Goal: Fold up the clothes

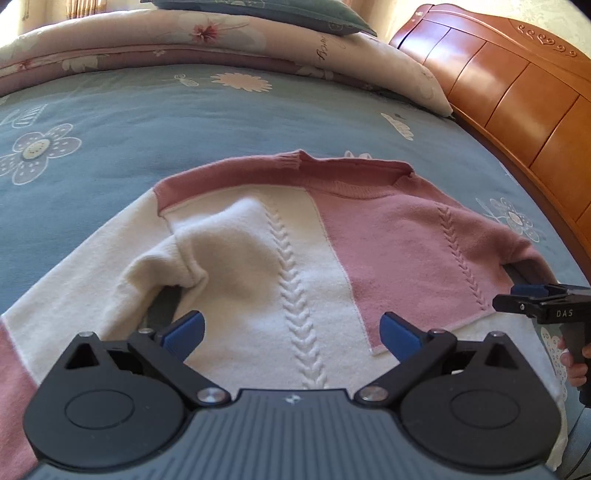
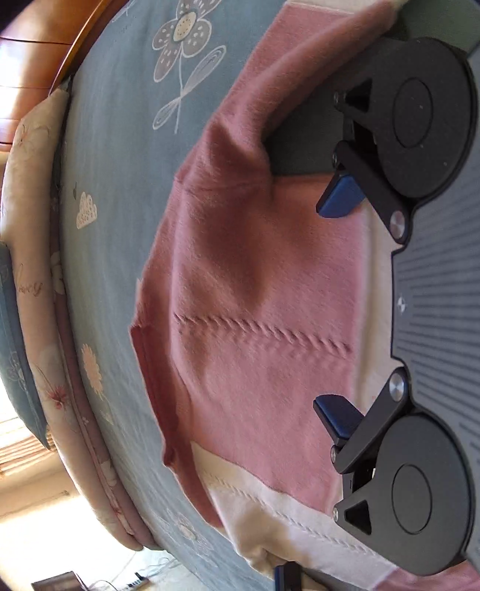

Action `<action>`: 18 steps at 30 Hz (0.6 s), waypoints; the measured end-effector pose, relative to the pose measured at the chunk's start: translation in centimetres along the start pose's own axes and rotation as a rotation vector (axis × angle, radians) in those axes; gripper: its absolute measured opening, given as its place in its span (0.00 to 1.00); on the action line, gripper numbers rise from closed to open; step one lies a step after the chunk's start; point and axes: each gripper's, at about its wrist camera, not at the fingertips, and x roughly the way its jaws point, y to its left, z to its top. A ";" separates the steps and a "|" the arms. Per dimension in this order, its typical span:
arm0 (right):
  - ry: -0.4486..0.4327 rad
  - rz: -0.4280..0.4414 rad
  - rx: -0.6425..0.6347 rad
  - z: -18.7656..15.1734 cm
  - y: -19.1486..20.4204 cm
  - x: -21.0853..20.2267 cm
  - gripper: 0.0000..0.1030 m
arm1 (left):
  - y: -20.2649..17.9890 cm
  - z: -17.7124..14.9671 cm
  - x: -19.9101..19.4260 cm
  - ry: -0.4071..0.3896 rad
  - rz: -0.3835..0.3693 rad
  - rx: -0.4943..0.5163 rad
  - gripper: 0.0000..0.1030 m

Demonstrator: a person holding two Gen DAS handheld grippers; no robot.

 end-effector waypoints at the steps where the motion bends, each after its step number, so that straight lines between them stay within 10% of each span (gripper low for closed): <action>1: 0.000 0.009 -0.003 -0.6 0.4 -0.7 1.00 | -0.3 -0.2 -0.9 -0.003 -0.007 0.014 0.98; 9: 0.039 0.254 -0.252 -6.1 10.4 -4.1 1.00 | -3.4 -1.9 -8.1 -0.023 -0.038 0.075 0.98; 18: -0.081 0.220 -0.579 -10.4 23.9 -1.5 1.00 | -4.8 -3.7 -11.8 0.003 -0.065 0.069 0.98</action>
